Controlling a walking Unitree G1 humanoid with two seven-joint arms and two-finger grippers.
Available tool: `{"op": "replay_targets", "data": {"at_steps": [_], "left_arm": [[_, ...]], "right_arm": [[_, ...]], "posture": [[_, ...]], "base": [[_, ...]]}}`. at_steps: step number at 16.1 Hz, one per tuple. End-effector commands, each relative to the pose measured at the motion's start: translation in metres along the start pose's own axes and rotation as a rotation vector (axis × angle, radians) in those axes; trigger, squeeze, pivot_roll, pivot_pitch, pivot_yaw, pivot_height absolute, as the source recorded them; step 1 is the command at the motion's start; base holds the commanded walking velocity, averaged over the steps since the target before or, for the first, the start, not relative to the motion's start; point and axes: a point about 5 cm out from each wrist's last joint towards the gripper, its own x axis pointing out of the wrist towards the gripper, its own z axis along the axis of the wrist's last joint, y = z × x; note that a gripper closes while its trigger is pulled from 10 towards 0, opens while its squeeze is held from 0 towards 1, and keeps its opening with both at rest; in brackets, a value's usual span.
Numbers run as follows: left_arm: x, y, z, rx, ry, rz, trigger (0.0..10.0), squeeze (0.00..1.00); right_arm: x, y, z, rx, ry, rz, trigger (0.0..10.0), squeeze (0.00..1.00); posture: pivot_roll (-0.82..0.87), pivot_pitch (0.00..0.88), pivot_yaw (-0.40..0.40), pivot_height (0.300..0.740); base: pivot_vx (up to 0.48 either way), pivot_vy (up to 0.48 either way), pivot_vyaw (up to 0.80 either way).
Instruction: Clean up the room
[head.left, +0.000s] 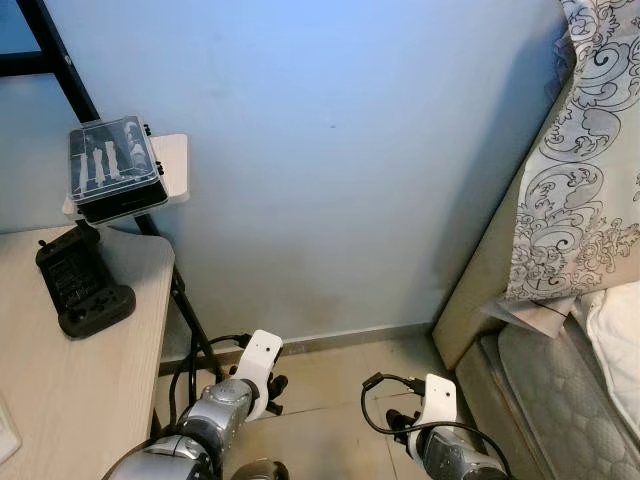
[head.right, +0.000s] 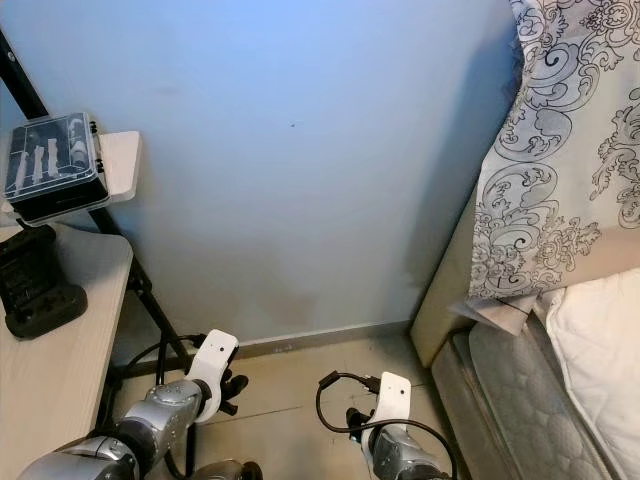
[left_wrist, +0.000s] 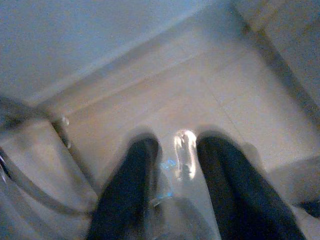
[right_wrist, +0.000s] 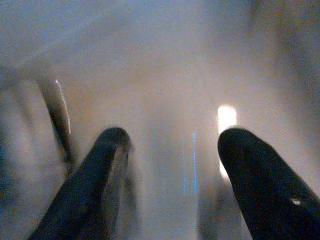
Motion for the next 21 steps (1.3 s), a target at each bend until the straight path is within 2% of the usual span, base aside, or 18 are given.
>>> {"op": "replay_targets", "data": {"at_steps": [1, 2, 5, 8, 10, 12, 14, 15, 16, 17, 19, 21], "left_arm": [[-0.019, -0.003, 0.119, 0.032, -0.489, -0.021, 10.0, 0.0], [-0.021, -0.005, 0.127, 0.043, -0.533, -0.031, 10.0, 0.0], [-0.021, -0.003, 0.129, 0.063, -0.54, -0.023, 10.0, 0.0], [-0.035, -0.009, 0.126, 0.052, -0.509, -0.014, 10.0, 0.0], [-0.039, -0.007, 0.129, 0.061, -0.543, 0.002, 10.0, 0.0], [-0.07, 0.006, 0.12, 0.128, -0.567, 0.003, 10.0, 0.0], [-0.106, -0.008, 0.108, 0.267, -0.548, -0.142, 10.0, 0.0], [-0.106, -0.008, 0.107, 0.25, -0.546, -0.139, 10.0, 0.0], [-0.097, -0.006, 0.109, 0.204, -0.534, -0.095, 10.0, 0.0], [-0.093, -0.007, 0.112, 0.19, -0.538, -0.087, 10.0, 0.0], [-0.091, -0.013, 0.121, 0.22, -0.557, -0.101, 10.0, 0.0], [-0.085, -0.013, 0.129, 0.242, -0.543, -0.099, 10.0, 0.0]], "right_arm": [[-0.011, 0.042, 0.135, -0.069, -0.572, 0.167, 10.0, 0.0], [-0.01, 0.044, 0.135, -0.033, -0.565, 0.182, 10.0, 0.0], [-0.008, 0.048, 0.135, -0.042, -0.561, 0.19, 10.0, 0.0], [-0.02, 0.046, 0.137, -0.06, -0.559, 0.19, 10.0, 0.0], [-0.029, 0.038, 0.146, -0.045, -0.656, 0.146, 10.0, 0.0], [-0.052, 0.012, 0.136, -0.077, -0.693, 0.099, 10.0, 0.0], [-0.077, -0.011, 0.114, -0.111, -0.669, 0.068, 10.0, 0.0], [-0.082, -0.014, 0.109, -0.105, -0.66, 0.061, 10.0, 0.0], [-0.078, -0.013, 0.109, -0.084, -0.649, 0.052, 10.0, 0.0], [-0.075, -0.011, 0.111, -0.083, -0.649, 0.054, 10.0, 0.0], [-0.072, 0.002, 0.12, -0.107, -0.67, 0.097, 10.0, 0.0], [-0.065, 0.016, 0.13, -0.12, -0.687, 0.132, 10.0, 0.0]], "posture": [[0.05, 0.0, -0.028, 0.74], [0.05, 0.0, -0.028, 0.74], [0.05, 0.0, -0.031, 0.74], [0.06, 0.0, -0.044, 0.74], [0.06, 0.0, -0.042, 0.74], [0.06, 0.0, -0.032, 0.74], [0.07, 0.0, -0.032, 0.74], [0.07, 0.0, -0.035, 0.74], [0.06, 0.0, -0.032, 0.74], [0.06, 0.0, -0.031, 0.74], [0.05, 0.0, -0.025, 0.74], [0.02, 0.0, -0.003, 0.74]], "base": [[0.0, 0.0, 0.0], [0.0, 0.0, 0.0], [0.0, 0.0, 0.0], [0.0, 0.0, 0.0], [0.0, 0.0, 0.0], [0.0, 0.0, 0.0], [0.0, 0.0, 0.0], [0.0, 0.0, 0.0], [0.0, 0.0, 0.0], [0.0, 0.0, 0.0], [0.0, 0.0, 0.0], [0.285, -0.382, 0.0]]}}
